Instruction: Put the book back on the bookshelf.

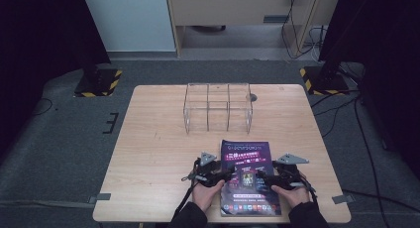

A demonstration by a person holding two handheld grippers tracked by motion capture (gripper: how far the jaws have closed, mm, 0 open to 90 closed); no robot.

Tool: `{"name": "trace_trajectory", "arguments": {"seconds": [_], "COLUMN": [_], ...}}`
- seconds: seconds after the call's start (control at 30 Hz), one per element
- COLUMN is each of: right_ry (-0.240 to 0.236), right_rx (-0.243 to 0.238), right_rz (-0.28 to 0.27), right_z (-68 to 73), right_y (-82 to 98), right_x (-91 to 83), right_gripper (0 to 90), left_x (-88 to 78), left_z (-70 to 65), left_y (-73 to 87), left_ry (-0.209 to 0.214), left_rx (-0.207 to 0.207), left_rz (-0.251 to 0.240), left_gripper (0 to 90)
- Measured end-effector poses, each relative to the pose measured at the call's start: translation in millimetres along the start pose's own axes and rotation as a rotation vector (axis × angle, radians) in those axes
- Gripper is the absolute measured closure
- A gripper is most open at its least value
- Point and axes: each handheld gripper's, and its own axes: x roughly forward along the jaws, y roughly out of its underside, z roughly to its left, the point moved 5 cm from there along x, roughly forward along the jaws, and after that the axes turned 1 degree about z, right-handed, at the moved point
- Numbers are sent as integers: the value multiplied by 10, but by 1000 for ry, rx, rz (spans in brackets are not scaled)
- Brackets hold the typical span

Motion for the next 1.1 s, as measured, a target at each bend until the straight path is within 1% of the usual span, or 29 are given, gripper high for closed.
{"name": "trace_trajectory", "arguments": {"seconds": [0.1, 0.13, 0.17, 0.23, 0.3, 0.33, 0.43, 0.5, 0.53, 0.57, 0.6, 0.67, 0.7, 0.77, 0.8, 0.87, 0.9, 0.97, 1.0, 1.03, 1.07, 1.1], "right_ry": [-2, -3, -4, -6, -9, -10, -15, -11, -11, -10, -9, -10, -11, -10, -11, -10, -9, -8, -9, -8, -7, -7], "right_rx": [-2, -1, 2, 11, 10, 10, 9, 7, 7, 6, 7, 7, 9, 5, 7, 6, 5, 7, 6, 6, 6, 7], "right_rz": [-2, -3, -3, -4, -6, -6, -3, -5, -5, -5, -5, -5, -5, -5, -6, -5, -5, -5, -5, -6, -6, -5], "right_z": [-5, -7, -9, -11, -17, -18, -19, -20, -20, -20, -19, -21, -18, -21, -20, -20, -21, -18, -21, -22, -23, -24], "right_y": [0, 0, 0, 0, 0, 1, 1, 0, 0, 0, 0, 1, 0, 1, 0, 1, 1, 1, 0, 0, 1, 1], "right_x": [0, -1, -3, -5, -6, -7, -10, -8, -8, -7, -8, -8, -9, -8, -9, -9, -9, -8, -9, -9, -10, -11], "right_gripper": [252, 256, 259, 262, 267, 267, 267, 269, 269, 270, 271, 272, 272, 274, 274, 275, 276, 276, 278, 279, 279, 280], "left_x": [-49, -58, -64, -62, -46, -39, -10, 20, 20, 35, 32, 18, 16, 24, 26, 22, 25, 44, 56, 64, 69, 81], "left_z": [-72, -112, -153, -230, -268, -266, -228, -194, -194, -181, -184, -206, -215, -223, -221, -221, -224, -206, -193, -179, -164, -149], "left_y": [-38, -47, -50, -37, -12, -4, 16, 22, 22, 12, 2, -7, -6, 10, 13, 8, 7, -18, -42, -70, -92, -103], "left_ry": [64, 81, 96, 120, 113, 101, 80, 82, 82, 107, 120, 134, 132, 114, 110, 117, 113, 106, 116, 131, 141, 139], "left_rx": [-6, 0, 12, 40, 66, 82, 91, 85, 85, 76, 75, 91, 104, 125, 127, 124, 130, 170, 158, 140, 128, 120], "left_rz": [-39, -55, -60, -47, -35, -31, 1, 20, 20, 21, 14, -4, -9, -1, 1, 1, 4, 44, 61, 67, 56, 47], "left_gripper": [363, 364, 364, 362, 355, 349, 325, 309, 309, 310, 310, 315, 316, 316, 316, 316, 316, 332, 350, 341, 343, 352]}}
